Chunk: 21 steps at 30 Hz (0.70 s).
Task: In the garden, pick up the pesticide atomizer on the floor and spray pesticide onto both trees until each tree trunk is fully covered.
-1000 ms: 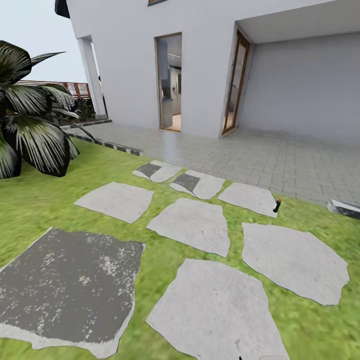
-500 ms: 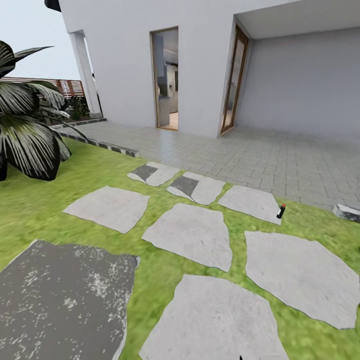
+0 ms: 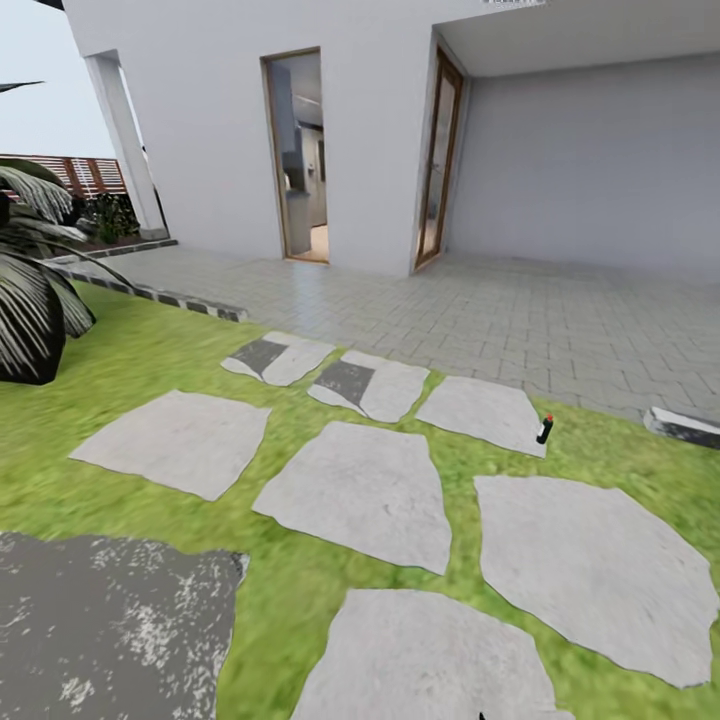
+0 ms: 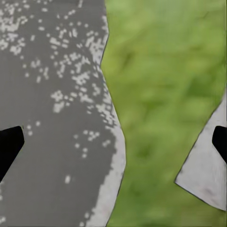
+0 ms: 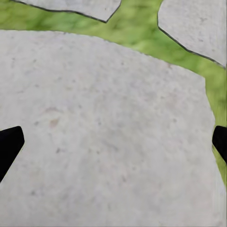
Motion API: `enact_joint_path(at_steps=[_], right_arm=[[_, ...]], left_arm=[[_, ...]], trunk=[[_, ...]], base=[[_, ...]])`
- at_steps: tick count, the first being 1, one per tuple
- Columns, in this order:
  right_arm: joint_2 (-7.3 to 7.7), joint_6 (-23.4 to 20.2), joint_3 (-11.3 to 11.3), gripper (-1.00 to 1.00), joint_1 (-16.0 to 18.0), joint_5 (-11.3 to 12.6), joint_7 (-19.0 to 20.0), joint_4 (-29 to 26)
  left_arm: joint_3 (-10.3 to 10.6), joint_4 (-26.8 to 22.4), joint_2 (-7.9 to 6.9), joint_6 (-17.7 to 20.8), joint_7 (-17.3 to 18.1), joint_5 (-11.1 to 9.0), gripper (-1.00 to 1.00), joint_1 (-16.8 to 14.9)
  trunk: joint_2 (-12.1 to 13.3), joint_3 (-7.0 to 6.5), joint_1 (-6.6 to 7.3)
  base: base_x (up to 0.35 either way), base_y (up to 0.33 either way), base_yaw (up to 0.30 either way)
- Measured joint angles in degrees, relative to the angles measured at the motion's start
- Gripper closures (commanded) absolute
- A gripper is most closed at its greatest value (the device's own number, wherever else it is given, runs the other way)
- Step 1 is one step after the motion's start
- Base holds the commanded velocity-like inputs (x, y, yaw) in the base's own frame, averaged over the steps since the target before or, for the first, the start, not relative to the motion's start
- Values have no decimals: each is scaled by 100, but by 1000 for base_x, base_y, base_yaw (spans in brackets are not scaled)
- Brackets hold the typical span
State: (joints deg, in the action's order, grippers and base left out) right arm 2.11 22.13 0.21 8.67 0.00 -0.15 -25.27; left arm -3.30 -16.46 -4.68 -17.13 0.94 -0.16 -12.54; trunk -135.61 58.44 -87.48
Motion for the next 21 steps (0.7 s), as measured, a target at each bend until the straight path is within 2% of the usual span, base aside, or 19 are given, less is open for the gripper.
enact_joint_path(at_steps=[12,21], right_arm=[[0,2,-5,-100,0,0,-6,1],[0,1,-5,-100,-2,0,-1,0]], left_arm=[[0,0,0,0,-2,0,-100,0],[1,0,0,-1,-2,0,-100,-2]], trunk=[[0,0,0],[0,0,0]], base=[[338,0,0],[338,0,-274]])
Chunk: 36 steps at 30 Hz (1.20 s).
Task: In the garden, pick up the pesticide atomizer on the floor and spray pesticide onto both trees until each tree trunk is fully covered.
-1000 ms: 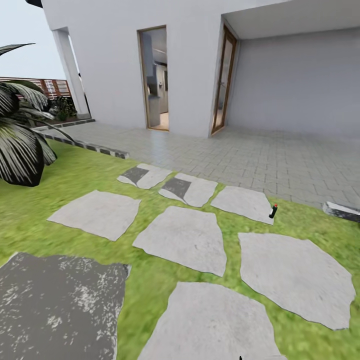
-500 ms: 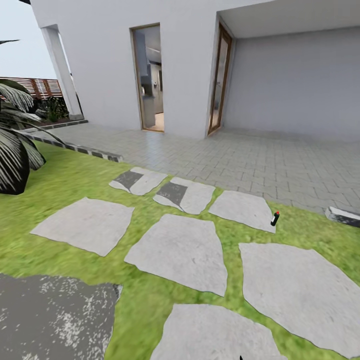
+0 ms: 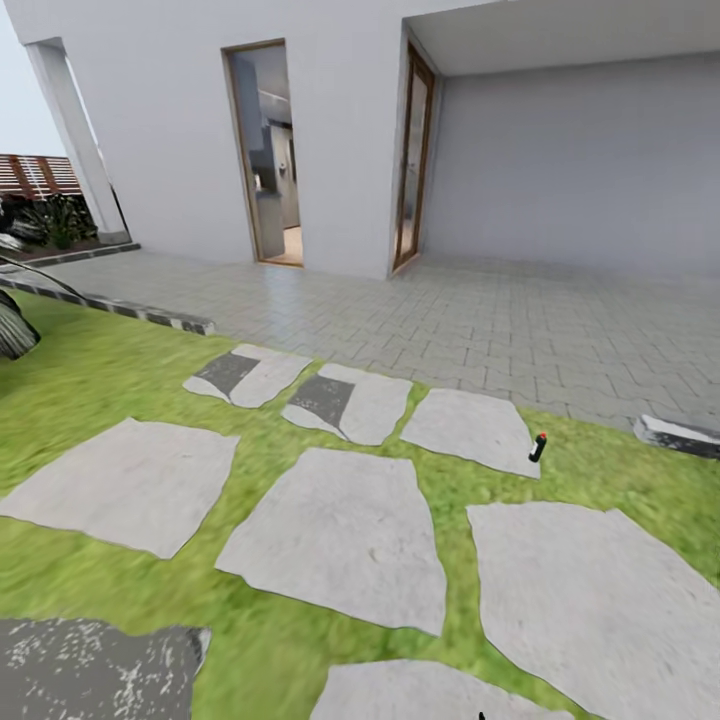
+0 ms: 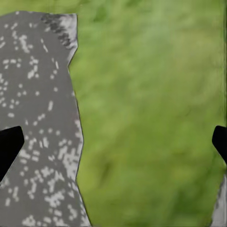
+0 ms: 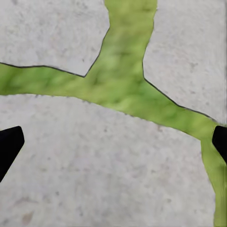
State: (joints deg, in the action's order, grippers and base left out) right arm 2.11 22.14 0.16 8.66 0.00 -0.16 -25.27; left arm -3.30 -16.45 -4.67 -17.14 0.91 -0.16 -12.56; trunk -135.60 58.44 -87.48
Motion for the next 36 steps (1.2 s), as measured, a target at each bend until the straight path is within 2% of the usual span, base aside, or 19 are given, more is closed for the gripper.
enact_joint_path(at_steps=[21,36], right_arm=[[0,0,0,-100,0,0,0,-1],[-1,1,0,-100,2,0,-3,1]], left_arm=[[0,-1,0,0,-2,0,-100,0],[-1,-3,0,1,-2,1,-100,2]], trunk=[[0,0,0],[0,0,0]], base=[[338,0,-279],[338,7,-14]])
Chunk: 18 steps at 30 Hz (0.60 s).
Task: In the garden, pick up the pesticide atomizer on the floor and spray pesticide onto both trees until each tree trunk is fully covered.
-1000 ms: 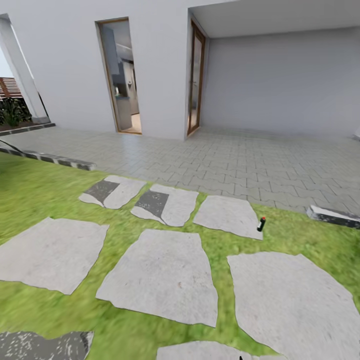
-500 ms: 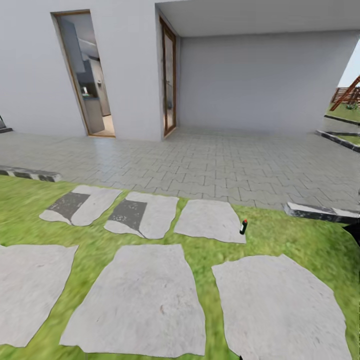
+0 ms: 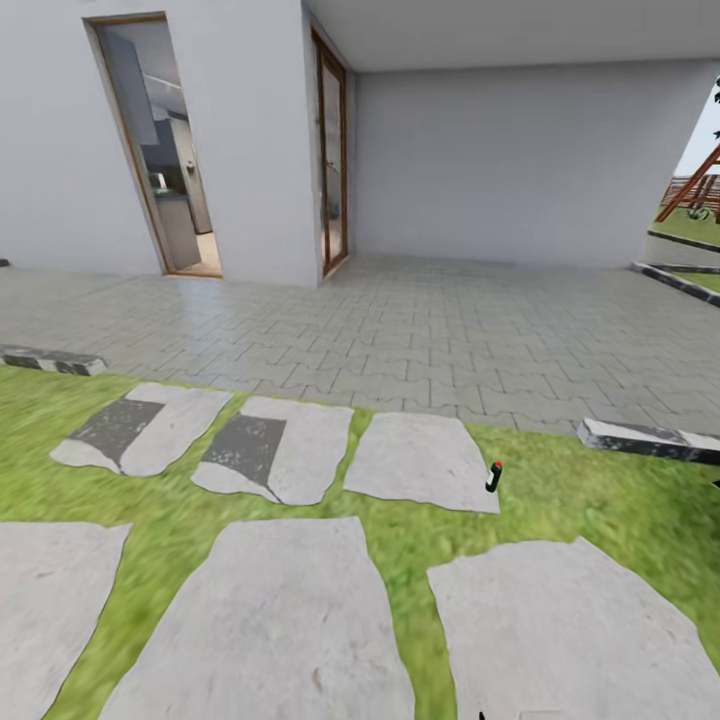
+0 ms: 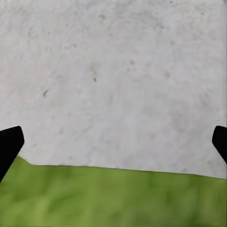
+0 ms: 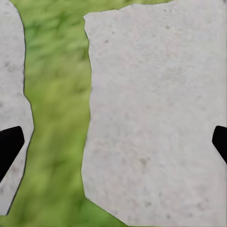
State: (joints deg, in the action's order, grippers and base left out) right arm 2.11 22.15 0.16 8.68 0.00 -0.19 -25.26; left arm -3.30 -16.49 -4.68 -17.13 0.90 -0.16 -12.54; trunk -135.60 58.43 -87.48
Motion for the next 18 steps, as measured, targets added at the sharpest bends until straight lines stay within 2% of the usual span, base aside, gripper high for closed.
enact_joint_path(at_steps=[18], right_arm=[[0,0,0,-100,0,-8,10,0]], left_arm=[[-1,0,0,0,-1,-1,-100,0]], trunk=[[0,0,0]], base=[[338,98,0]])
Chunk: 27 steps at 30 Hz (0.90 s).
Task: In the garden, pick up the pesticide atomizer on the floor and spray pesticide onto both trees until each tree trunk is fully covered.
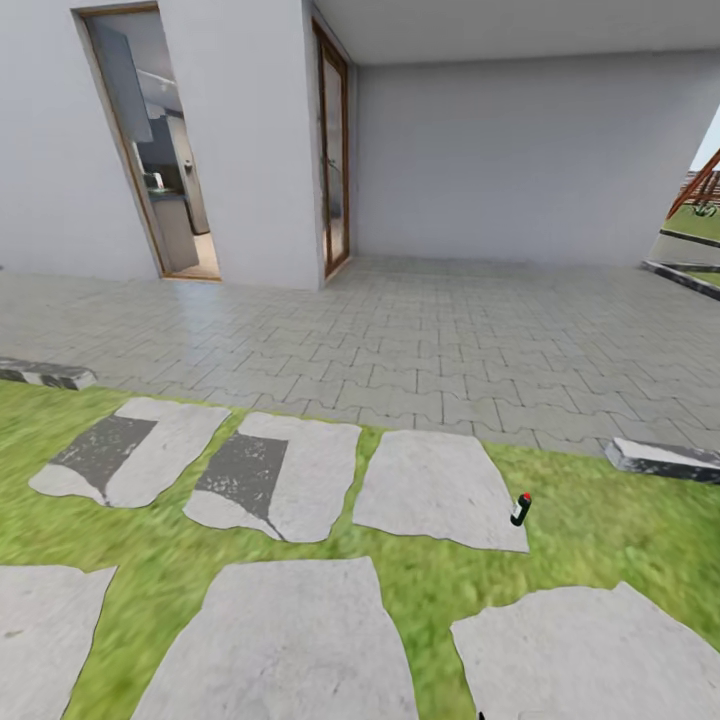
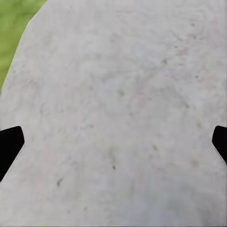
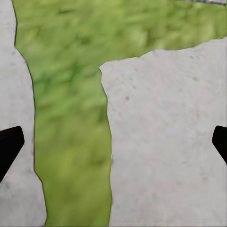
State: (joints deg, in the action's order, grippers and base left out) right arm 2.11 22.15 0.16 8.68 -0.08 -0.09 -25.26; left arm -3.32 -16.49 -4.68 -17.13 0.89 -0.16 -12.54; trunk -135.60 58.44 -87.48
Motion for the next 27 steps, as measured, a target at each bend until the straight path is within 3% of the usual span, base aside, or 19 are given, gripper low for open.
enact_joint_path(at_steps=[27], right_arm=[[0,0,0,-100,0,-1,-5,0]], left_arm=[[0,0,0,0,-1,8,-100,0]], trunk=[[0,0,0]], base=[[338,100,0]])
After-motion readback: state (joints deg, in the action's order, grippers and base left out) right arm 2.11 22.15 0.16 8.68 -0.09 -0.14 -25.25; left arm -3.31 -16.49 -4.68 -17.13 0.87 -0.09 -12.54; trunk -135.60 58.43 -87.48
